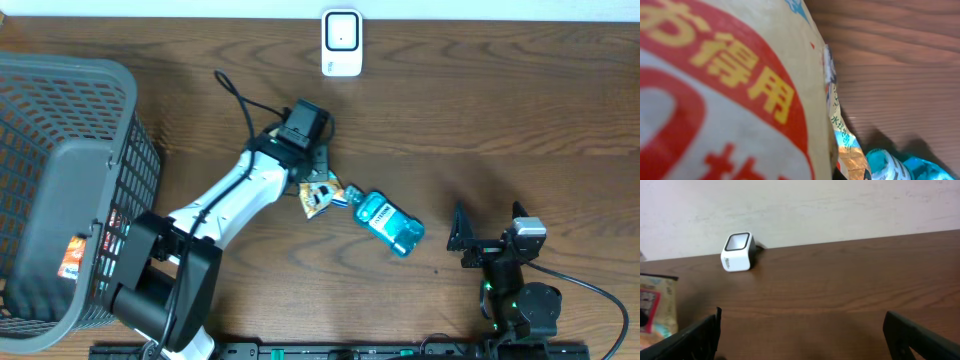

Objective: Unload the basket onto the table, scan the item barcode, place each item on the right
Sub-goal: 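Lift the snack pack out and carry it beside the bottle, then release the snack pack onto the table next to the bottle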

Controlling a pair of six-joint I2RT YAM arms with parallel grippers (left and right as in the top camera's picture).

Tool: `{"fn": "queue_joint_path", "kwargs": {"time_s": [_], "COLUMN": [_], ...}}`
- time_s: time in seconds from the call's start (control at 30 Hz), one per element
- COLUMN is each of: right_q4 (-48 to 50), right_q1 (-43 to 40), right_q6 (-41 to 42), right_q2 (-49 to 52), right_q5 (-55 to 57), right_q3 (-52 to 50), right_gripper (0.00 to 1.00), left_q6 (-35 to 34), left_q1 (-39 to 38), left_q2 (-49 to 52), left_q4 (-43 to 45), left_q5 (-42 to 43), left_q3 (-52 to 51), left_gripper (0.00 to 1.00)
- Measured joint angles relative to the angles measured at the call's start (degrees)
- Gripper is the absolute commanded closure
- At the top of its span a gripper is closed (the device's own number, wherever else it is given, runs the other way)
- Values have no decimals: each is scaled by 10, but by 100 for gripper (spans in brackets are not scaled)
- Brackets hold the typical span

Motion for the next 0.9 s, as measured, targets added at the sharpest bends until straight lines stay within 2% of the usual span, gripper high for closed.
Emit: {"fn": "queue_joint_path", "kwargs": {"time_s": [0.1,0.17,0.2,0.27,0.33,0.37,0.47,0.63,0.73,0.9], "right_q4": [0,0,0,0,0,0,0,0,0,0], "right_q1": [0,0,0,0,0,0,0,0,0,0], "right_q6": [0,0,0,0,0,0,0,0,0,0], "right_q2": [0,0,0,0,0,0,0,0,0,0], "right_q5": [0,0,0,0,0,0,0,0,0,0], "right_q3": [0,0,0,0,0,0,0,0,0,0], "right_gripper": [1,1,1,1,1,1,1,1,1,1], "left_q6": [-2,-2,-5,-6,-4,-6,-3,-3,4,48], "left_q1": [-22,-36,-43,-53,-59,-60,-60,-59,-59,-57], "left_q2": [1,1,1,1,1,1,1,-16,-65,-177], "left_q4": [21,34,39,49,51,51,45,9,-35,-90], "left_q5": [1,3,4,7,7,7,6,0,-28,-107], "left_q3": [0,0,0,0,0,0,0,0,4,60], "left_gripper": [91,75,70,53,32,27,24,13,3,2]}}
